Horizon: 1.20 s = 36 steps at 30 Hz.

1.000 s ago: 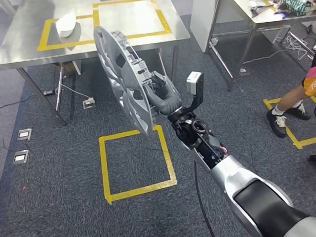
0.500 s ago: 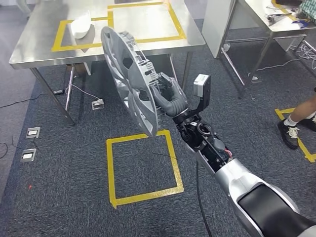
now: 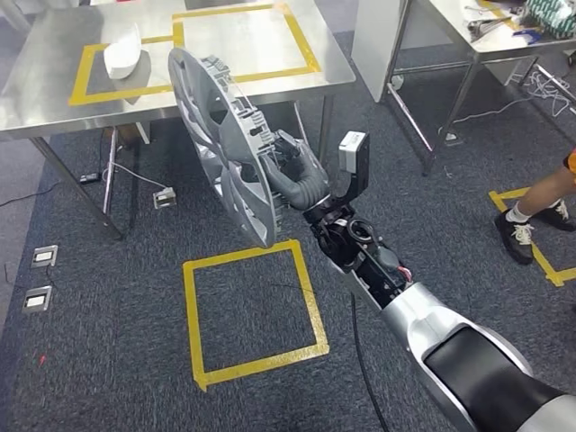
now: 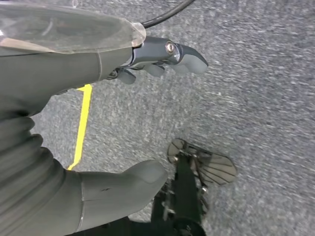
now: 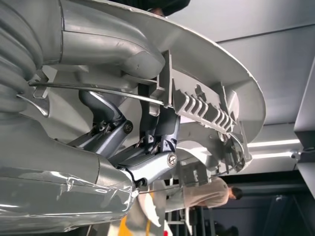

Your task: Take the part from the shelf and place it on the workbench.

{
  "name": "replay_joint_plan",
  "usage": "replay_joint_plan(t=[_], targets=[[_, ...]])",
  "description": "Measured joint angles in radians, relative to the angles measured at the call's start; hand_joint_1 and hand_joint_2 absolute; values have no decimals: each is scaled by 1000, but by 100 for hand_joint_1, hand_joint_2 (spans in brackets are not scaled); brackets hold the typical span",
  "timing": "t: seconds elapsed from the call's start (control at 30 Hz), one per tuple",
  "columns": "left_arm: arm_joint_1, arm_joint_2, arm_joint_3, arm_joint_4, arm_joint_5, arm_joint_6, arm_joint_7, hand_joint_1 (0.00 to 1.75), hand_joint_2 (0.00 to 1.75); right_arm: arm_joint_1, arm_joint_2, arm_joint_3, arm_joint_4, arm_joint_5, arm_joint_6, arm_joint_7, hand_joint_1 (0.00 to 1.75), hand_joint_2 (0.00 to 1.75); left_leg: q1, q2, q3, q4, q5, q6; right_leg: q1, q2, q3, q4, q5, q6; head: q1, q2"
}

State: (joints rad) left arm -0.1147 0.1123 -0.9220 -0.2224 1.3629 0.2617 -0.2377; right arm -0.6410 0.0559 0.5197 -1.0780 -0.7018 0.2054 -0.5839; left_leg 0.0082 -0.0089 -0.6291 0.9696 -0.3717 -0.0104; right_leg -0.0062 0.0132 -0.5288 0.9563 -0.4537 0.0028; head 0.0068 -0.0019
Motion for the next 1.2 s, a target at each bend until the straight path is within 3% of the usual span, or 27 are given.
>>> replay_joint_plan(t=[0.1,0.17,0.2,0.27,0.3,0.33,0.37,0.43,0.5,0.53,0.67,0.7,0.77,0.8,0.83,0.87,0.9,0.97,1.0,1.03,1.13,1.2], targets=[[-2,0,0,0,0,0,0,0,175,-3,1,1,0,-1,1,0,175,175,-4,-2,11,-20,-5,17,1,1,1,-1,-9,14,2,0],[-1,-1,0,0,0,0,0,0,175,-4,1,1,0,-1,1,0,175,175,-2,-2,20,-25,-10,30,-1,-2,-10,33,-32,23,7,0],[-1,-1,0,0,0,0,0,0,175,-4,1,1,0,-1,1,0,175,175,-2,-1,26,-27,-12,36,-2,-4,-34,85,-57,26,11,0],[-1,-1,0,0,0,0,0,0,175,-3,1,1,2,-1,1,0,175,175,-4,-1,32,-27,-19,44,-3,-5,-113,234,-111,30,19,0],[-2,0,0,0,0,0,0,0,175,-2,1,1,3,-1,1,0,175,175,-5,-1,36,-26,-23,46,-3,-5,-150,294,-124,31,22,0],[-1,0,0,0,0,0,0,0,175,-1,1,1,5,-1,1,0,175,175,-6,-2,39,-26,-26,46,-3,-5,-171,318,-118,31,25,0],[-1,0,0,0,0,0,0,0,175,0,1,1,7,-1,1,0,175,175,-6,-3,44,-25,-31,46,-3,-6,-172,301,-92,30,28,0],[0,-1,0,0,0,-1,0,0,175,0,1,1,8,-1,1,1,175,175,-6,-5,56,-24,-40,42,-2,-6,-126,171,-6,22,35,0],[0,-2,0,0,-1,-2,0,0,175,-4,1,1,10,-1,1,1,175,175,-10,-8,61,-19,-48,35,2,-6,-76,48,46,14,39,0],[0,-2,0,0,-1,-2,0,0,175,-5,2,2,11,-2,1,0,175,175,-11,-8,60,-18,-51,31,3,-6,-66,22,50,11,38,0],[-1,-1,0,0,0,-3,0,0,175,-8,4,3,16,-2,2,0,175,175,-10,-5,54,7,-73,11,0,-3,-50,4,44,-3,27,0],[-2,0,0,0,0,-4,0,0,175,-8,5,3,17,-2,2,-1,175,175,-8,-4,34,49,-94,5,-2,-4,-44,0,44,-7,22,0],[-2,0,0,0,0,-4,0,0,175,-9,7,4,19,-3,2,-2,175,175,-4,-1,-41,187,-149,-5,-3,-5,-39,-2,40,-13,12,0],[-1,0,0,0,0,-4,0,0,175,-9,7,5,21,-3,2,-3,175,175,-2,0,-80,250,-166,-9,-3,-5,-37,-1,37,-15,10,0],[0,0,0,0,0,-4,0,0,175,-9,7,5,23,-3,2,-4,175,175,0,0,-105,282,-165,-11,-3,-5,-34,-1,34,-15,8,0],[1,0,0,0,0,-4,0,0,175,-8,7,6,25,-3,2,-4,175,175,2,0,-109,271,-144,-12,-3,-4,-29,-1,29,-15,7,0],[2,0,0,0,0,-4,0,0,175,-8,7,6,26,-3,2,-3,175,175,4,0,-93,222,-107,-12,-3,-3,-23,0,24,-13,5,0],[2,1,0,0,0,-4,0,0,175,-8,8,7,28,-3,3,-4,175,175,5,1,-32,75,-29,-9,-1,-1,-13,2,12,-7,2,0],[1,2,0,0,0,-4,0,0,175,-9,8,7,29,-3,3,-4,175,175,4,1,-9,23,-9,-6,1,0,-11,3,7,-3,1,0],[1,2,0,0,0,-4,0,0,175,-10,8,8,30,-3,3,-4,175,175,3,1,3,-6,-2,-1,3,1,-10,4,3,2,2,0],[0,2,0,0,0,-4,0,0,175,-11,8,9,31,-3,4,-5,175,175,-1,0,12,-16,-12,19,0,1,-5,6,-10,18,8,0],[0,2,0,0,0,-4,0,0,175,-11,8,9,31,-3,4,-5,175,175,0,0,25,-22,-17,32,-2,-3,-25,62,-42,26,12,0]])
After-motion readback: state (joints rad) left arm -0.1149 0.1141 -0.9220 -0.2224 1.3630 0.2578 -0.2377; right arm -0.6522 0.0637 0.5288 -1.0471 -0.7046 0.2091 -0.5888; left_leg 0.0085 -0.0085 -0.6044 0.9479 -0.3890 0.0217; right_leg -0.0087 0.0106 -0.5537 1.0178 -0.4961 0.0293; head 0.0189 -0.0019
